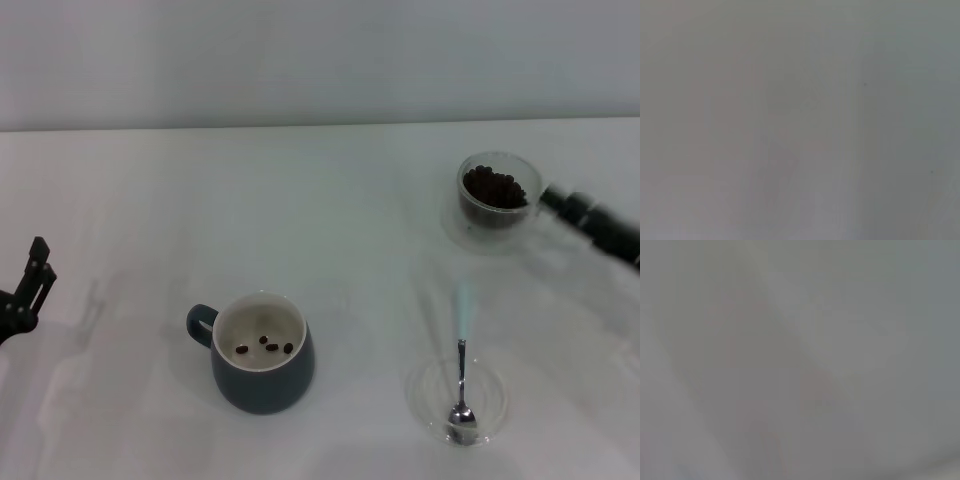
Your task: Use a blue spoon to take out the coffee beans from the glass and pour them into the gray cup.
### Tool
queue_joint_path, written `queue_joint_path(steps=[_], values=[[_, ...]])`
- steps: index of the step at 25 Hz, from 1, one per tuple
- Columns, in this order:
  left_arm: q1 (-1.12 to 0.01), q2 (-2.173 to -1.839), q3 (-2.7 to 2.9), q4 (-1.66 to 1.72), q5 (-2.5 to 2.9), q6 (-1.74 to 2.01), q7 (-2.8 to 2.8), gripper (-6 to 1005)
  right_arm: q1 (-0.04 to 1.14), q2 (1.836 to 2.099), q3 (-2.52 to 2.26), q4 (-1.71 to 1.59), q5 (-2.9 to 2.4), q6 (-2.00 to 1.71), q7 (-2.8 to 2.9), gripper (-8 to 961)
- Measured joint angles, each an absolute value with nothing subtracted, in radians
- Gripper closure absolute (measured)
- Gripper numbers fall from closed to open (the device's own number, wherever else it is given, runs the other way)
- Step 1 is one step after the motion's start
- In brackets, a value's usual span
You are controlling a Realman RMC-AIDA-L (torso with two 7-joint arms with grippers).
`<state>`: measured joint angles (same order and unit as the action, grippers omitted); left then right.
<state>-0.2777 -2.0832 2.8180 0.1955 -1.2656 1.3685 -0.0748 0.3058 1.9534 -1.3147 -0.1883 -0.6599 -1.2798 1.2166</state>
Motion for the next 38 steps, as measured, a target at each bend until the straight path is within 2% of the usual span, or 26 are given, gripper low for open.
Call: queue_joint_path(steps=[2,5,8,18,38], values=[[-0.277,-2.083,2.818,0.192,-1.267,1.368,-0.075,224,0.294,1.968,-1.211,-0.207,-0.659,-1.318,1.064,259],[-0.277,-2.084,2.818,0.192,-1.284,1.361,-0.08,224,0.289,1.994,-1.093,-0.219,-0.66,-1.337,0.813,172],[-0.279,-2.084,2.818,0.193,-1.3,1.358,-0.094,224,0.304,2.005,-0.992,-0.201,-0.659,-1.323,0.613,85],[-0.263,-2.084,2.818,0.189,-1.302,1.357,-0.17,224,0.365,2.013,-0.848,-0.085,-0.565,-1.293,0.135,90],[-0.242,-2.088,2.823,0.198,-1.302,1.34,-0.17,224,0.408,2.016,-0.854,-0.038,-0.555,-1.23,0.152,93]])
